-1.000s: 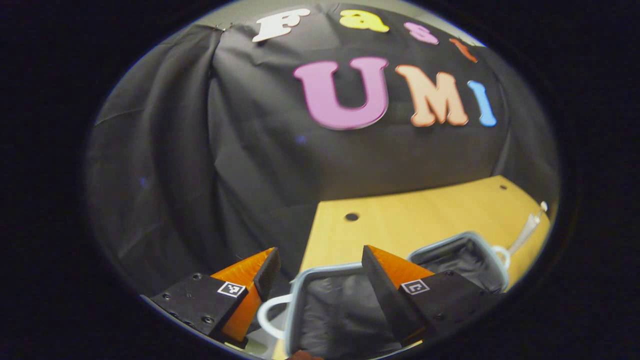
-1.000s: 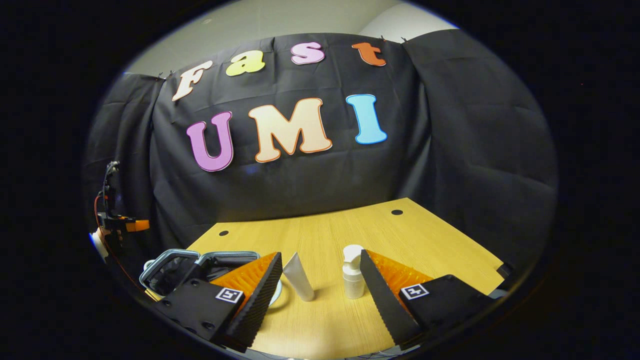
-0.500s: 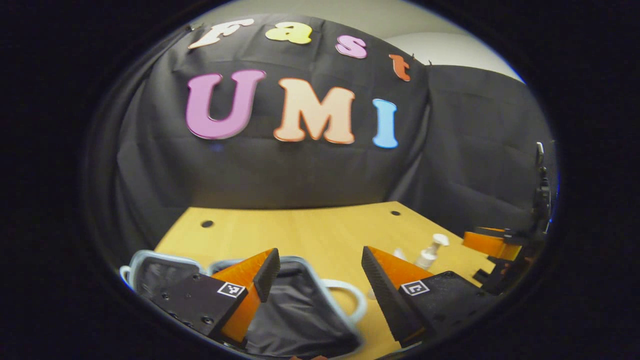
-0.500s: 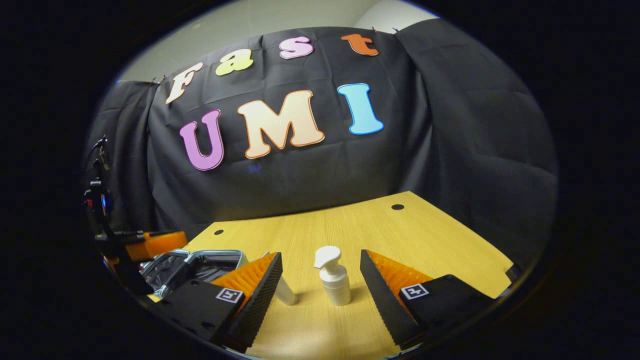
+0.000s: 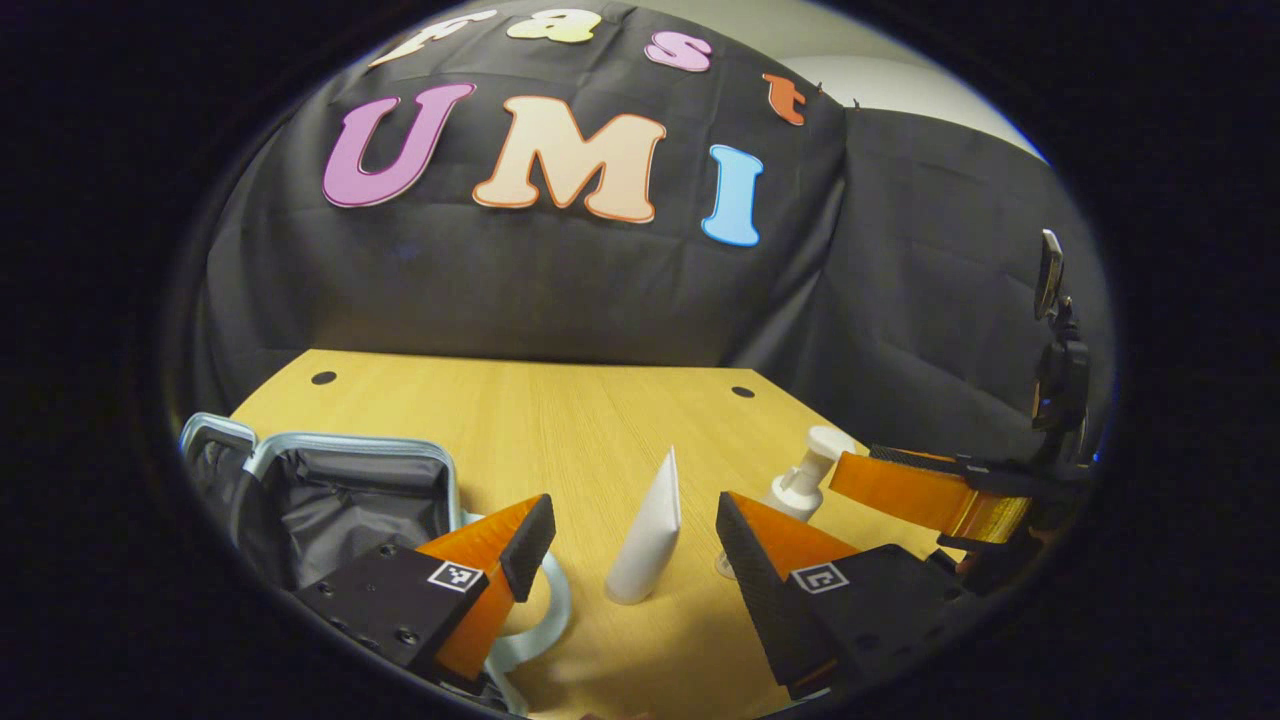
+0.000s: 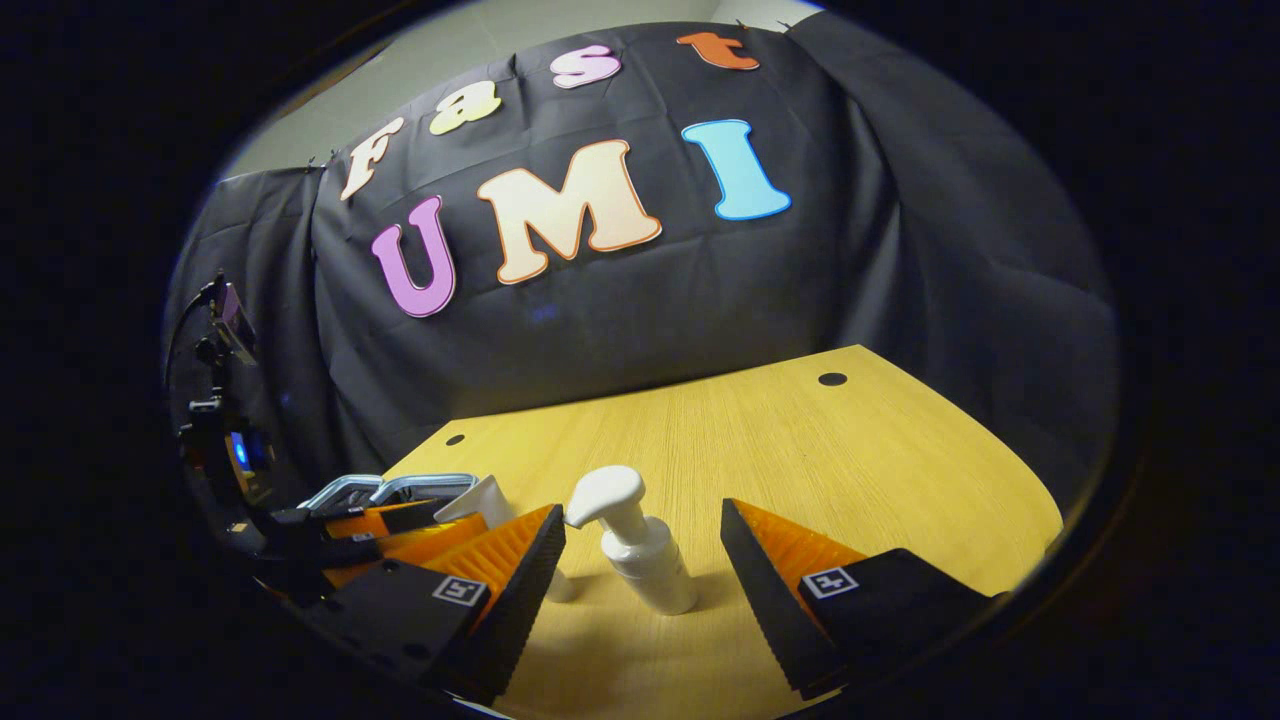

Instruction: First open the suitcase, pack the skin care products into it, and then close the suitcase.

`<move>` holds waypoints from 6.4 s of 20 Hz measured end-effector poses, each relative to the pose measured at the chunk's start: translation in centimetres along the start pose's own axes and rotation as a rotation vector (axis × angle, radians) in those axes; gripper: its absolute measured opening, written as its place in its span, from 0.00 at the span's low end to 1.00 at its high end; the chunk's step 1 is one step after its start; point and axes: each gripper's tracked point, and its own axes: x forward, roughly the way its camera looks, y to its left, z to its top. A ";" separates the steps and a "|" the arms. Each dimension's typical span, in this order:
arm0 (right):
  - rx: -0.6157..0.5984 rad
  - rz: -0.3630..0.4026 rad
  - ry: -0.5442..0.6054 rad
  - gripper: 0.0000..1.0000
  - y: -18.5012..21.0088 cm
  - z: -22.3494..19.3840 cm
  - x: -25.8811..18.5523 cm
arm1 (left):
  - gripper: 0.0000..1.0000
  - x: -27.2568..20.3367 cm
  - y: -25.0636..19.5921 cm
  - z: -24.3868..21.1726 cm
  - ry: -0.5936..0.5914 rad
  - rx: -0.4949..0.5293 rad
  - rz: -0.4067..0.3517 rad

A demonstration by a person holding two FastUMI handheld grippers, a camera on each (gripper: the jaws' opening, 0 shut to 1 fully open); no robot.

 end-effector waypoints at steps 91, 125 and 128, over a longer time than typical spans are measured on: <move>-0.067 -0.032 0.176 0.98 19.0 -1.1 -0.8 | 0.90 -27.0 55.9 -5.7 0.164 -0.600 0.575; -0.025 -0.076 -0.009 0.98 8.8 6.7 -2.4 | 0.01 -23.1 33.6 18.3 -0.001 -0.206 0.447; -0.030 -0.060 -0.024 0.93 7.4 7.6 -2.0 | 0.01 -20.3 28.0 19.6 -0.048 -0.246 0.403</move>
